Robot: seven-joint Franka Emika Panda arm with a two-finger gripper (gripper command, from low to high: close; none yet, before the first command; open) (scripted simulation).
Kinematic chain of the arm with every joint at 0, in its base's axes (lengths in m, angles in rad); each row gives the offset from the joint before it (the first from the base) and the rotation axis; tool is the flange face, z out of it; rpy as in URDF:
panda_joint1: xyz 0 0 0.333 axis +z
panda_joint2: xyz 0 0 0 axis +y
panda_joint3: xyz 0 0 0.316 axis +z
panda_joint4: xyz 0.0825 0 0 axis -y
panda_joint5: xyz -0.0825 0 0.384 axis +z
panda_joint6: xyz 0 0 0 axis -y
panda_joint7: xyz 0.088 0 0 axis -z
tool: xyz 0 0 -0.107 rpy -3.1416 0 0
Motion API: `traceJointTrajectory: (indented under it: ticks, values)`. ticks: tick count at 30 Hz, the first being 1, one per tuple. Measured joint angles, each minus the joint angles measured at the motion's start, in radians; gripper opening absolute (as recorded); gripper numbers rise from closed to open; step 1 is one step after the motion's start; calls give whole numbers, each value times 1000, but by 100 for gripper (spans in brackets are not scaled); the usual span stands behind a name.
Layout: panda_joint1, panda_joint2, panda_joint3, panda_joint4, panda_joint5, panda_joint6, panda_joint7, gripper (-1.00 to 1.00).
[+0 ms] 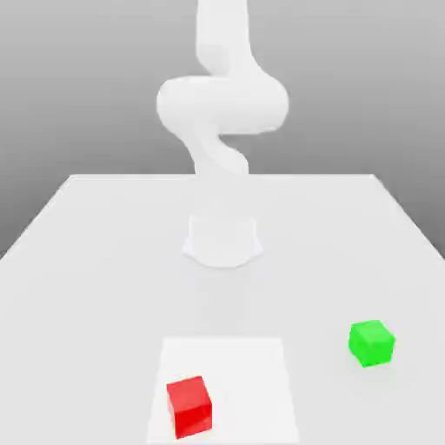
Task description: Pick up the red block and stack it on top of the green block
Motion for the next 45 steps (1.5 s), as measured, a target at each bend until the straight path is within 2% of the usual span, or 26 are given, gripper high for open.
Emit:
traceJointTrajectory:
  ticks: [14, 19, 24, 29, 30, 37, 42, 45]
  values:
    - [88, 515, -127, -110, 88, 203, -292, 0]
    - [84, 695, -138, -149, 102, 275, -383, 0]
    - [70, 870, -144, -187, 74, 351, -442, 0]
    - [36, 1050, -102, -169, 127, 489, -495, 0]
    - [29, 1074, -92, -165, 136, 509, -502, -100]
    - [28, 1074, -92, -165, 134, 508, -500, -100]
    - [55, 917, -128, -192, 67, 379, -454, -100]
    - [102, 862, -76, -223, 35, 355, -505, -100]
